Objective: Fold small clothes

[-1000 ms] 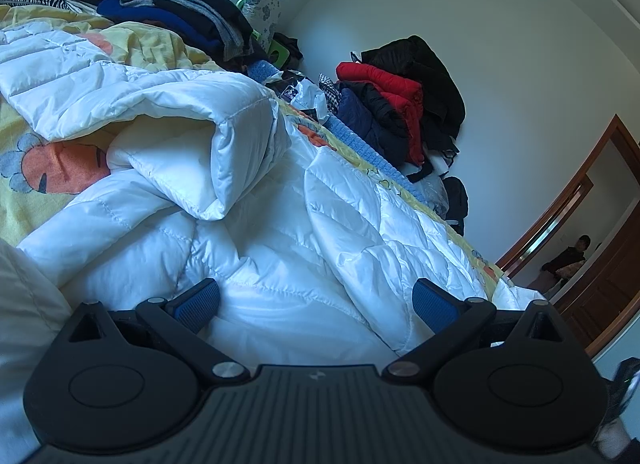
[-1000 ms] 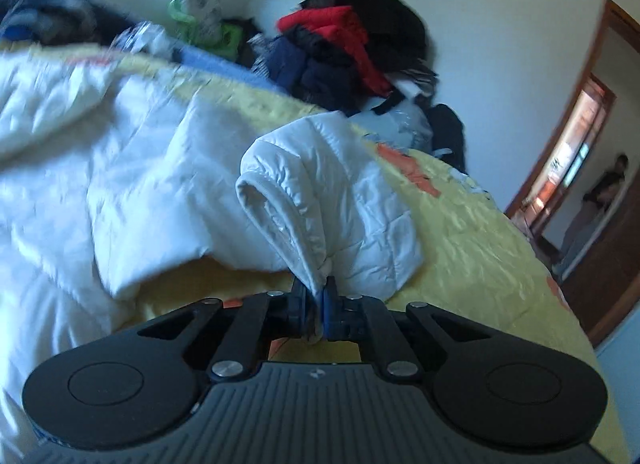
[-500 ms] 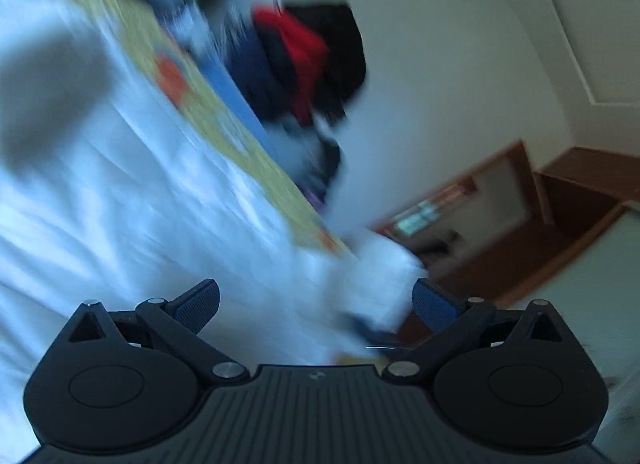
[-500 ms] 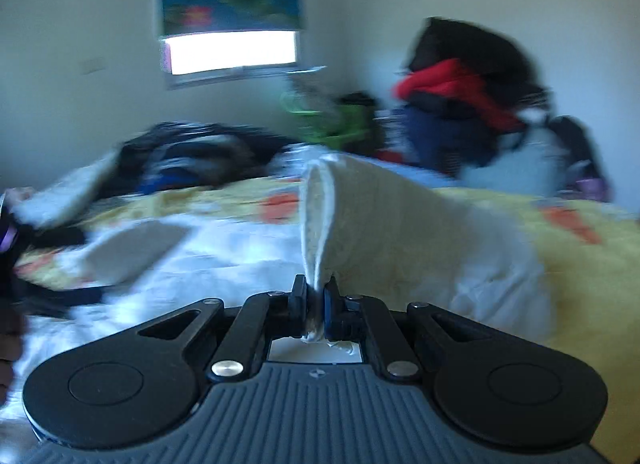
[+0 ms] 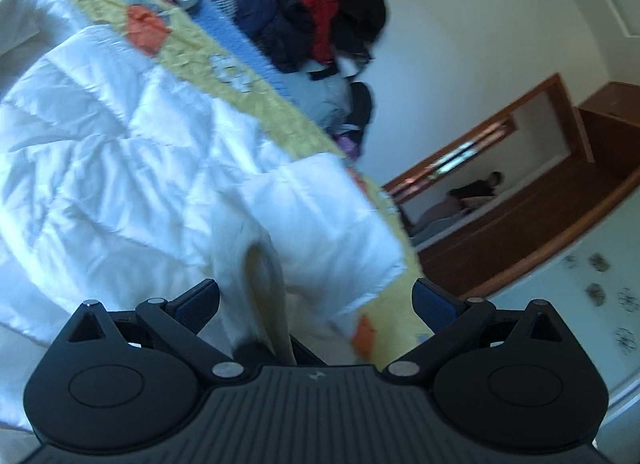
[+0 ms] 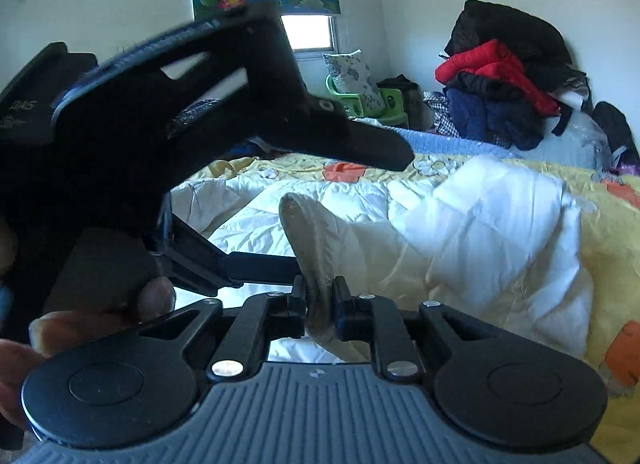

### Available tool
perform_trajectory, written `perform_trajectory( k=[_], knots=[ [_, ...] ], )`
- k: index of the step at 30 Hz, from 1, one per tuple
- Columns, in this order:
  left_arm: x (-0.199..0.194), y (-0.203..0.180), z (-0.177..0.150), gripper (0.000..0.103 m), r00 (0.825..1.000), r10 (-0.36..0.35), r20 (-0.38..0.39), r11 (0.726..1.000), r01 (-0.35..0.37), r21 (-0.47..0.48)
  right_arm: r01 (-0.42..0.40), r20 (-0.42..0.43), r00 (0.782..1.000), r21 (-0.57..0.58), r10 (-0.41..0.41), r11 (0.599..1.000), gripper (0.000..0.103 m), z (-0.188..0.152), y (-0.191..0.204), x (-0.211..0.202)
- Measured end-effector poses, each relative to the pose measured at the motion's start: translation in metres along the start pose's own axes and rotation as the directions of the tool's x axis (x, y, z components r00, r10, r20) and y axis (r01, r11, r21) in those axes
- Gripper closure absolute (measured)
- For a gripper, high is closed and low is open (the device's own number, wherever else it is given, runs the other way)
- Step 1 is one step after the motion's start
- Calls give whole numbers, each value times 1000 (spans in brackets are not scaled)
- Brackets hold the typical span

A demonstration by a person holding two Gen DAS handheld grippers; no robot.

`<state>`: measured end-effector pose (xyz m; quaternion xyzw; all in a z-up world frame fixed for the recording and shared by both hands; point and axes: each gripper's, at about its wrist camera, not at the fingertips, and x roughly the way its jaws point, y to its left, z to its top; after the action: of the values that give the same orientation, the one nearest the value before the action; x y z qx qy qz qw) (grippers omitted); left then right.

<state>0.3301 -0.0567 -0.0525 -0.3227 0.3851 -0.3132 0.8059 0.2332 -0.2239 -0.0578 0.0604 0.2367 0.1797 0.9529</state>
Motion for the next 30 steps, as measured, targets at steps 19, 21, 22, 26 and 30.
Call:
perform_trajectory(
  k=[19, 21, 22, 26, 30],
  knots=[
    [35, 1, -8, 91, 914, 385, -129, 908, -350, 229, -261, 338, 941, 703, 13, 662, 23, -94, -154, -66],
    [34, -5, -3, 94, 907, 400, -132, 895, -356, 268, -287, 357, 934, 717, 19, 635, 23, -96, -156, -68],
    [31, -11, 2, 94, 904, 410, -116, 882, -361, 303, -297, 366, 930, 720, 20, 627, 23, -100, -158, -71],
    [3, -40, 33, 94, 897, 442, -3, 817, -402, 414, -305, 370, 929, 724, 25, 619, 22, -107, -163, -71],
    [-23, -50, 74, 94, 862, 501, 71, 753, -475, 456, -306, 369, 929, 723, 29, 619, 21, -109, -166, -68]
  ],
)
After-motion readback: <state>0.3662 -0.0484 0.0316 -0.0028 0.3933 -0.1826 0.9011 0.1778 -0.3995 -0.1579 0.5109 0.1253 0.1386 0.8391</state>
